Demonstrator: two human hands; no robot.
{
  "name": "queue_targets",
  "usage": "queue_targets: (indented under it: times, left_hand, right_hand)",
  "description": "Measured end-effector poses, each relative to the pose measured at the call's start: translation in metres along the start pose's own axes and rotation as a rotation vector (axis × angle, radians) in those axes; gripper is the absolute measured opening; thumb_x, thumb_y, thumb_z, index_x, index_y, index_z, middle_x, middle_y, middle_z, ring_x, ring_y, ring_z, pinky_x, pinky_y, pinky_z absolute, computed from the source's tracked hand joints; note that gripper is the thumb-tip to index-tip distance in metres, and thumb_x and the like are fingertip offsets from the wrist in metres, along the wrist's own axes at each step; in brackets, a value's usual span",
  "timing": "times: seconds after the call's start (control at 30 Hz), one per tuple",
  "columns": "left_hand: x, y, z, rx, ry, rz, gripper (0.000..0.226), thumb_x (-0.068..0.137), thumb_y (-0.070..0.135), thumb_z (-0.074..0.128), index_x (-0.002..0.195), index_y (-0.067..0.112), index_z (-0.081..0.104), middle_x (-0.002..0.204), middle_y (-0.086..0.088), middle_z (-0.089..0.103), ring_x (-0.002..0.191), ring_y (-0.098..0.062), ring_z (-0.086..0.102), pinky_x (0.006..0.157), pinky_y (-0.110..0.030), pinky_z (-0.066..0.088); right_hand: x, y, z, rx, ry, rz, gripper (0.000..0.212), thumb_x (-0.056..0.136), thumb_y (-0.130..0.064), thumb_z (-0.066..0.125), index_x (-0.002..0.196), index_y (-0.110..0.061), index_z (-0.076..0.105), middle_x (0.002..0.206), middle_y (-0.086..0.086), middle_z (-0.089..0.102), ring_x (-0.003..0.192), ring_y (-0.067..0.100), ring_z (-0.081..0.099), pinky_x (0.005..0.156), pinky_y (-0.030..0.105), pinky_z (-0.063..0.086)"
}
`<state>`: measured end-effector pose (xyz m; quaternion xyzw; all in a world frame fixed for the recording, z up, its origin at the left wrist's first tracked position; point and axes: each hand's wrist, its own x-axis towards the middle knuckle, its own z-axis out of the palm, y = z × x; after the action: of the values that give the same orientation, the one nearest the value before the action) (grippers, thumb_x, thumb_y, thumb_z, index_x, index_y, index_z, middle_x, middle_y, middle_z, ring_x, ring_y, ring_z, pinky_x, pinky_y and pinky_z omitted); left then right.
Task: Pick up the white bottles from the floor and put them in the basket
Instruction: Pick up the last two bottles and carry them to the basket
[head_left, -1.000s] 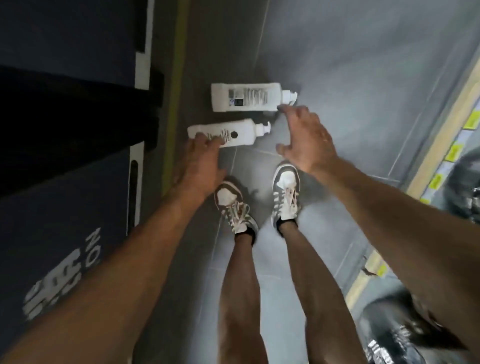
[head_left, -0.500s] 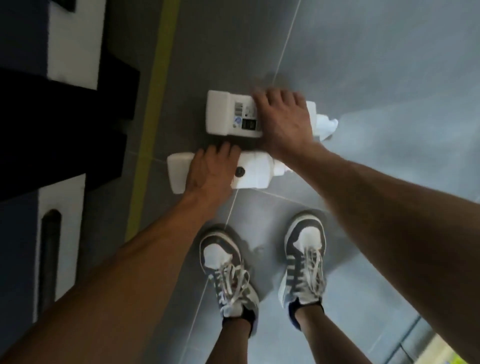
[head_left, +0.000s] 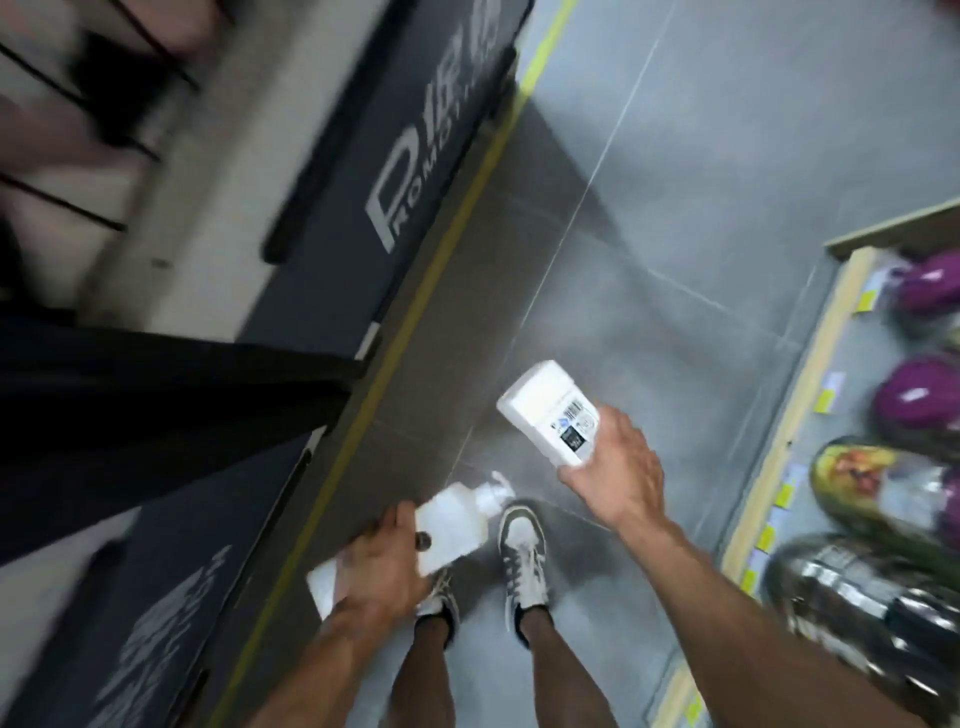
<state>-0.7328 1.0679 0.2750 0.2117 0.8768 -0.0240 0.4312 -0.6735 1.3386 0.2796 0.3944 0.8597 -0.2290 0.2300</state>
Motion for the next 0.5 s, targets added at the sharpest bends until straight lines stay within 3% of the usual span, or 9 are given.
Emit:
queue_targets:
  times: [0.2,0.3,0.5]
  left_hand:
    - [-0.197,0.009,-0.109,-0.252,0.152,-0.212,0.065,0.067,0.064,0.072,0.107,0.026,0.038,0.111,0.004,0.056,0.096,-0.026,0.063,0.065,-0.037,0.042]
    - [-0.274,0.006,-0.143,-0.368,0.225,-0.327,0.058,0.067,0.056,0.071,0.107,0.027,0.040,0.106,0.005,0.059,0.097,-0.026,0.064,0.068,-0.038,0.044]
    - [-0.413,0.003,-0.159,-0.510,0.349,-0.506,0.060,0.060,0.052,0.072,0.103,0.028,0.038,0.101,0.006,0.063,0.087,-0.028,0.066,0.065,-0.036,0.042]
  right_hand:
    - [-0.153,-0.023,-0.156,0.056,0.005,-0.065,0.067,0.061,-0.032,0.083,0.119,-0.026,0.051,0.113,0.004,0.062,0.107,0.033,0.059,0.080,0.040,0.050]
    - [-0.213,-0.033,-0.193,0.103,-0.010,-0.126,0.069,0.059,-0.030,0.084,0.119,-0.030,0.048,0.111,-0.001,0.063,0.104,0.031,0.061,0.076,0.038,0.050]
    - [-0.305,-0.051,-0.237,0.136,-0.115,-0.352,0.083,0.061,-0.033,0.090,0.131,-0.034,0.045,0.111,-0.002,0.058,0.108,0.031,0.059,0.085,0.044,0.052]
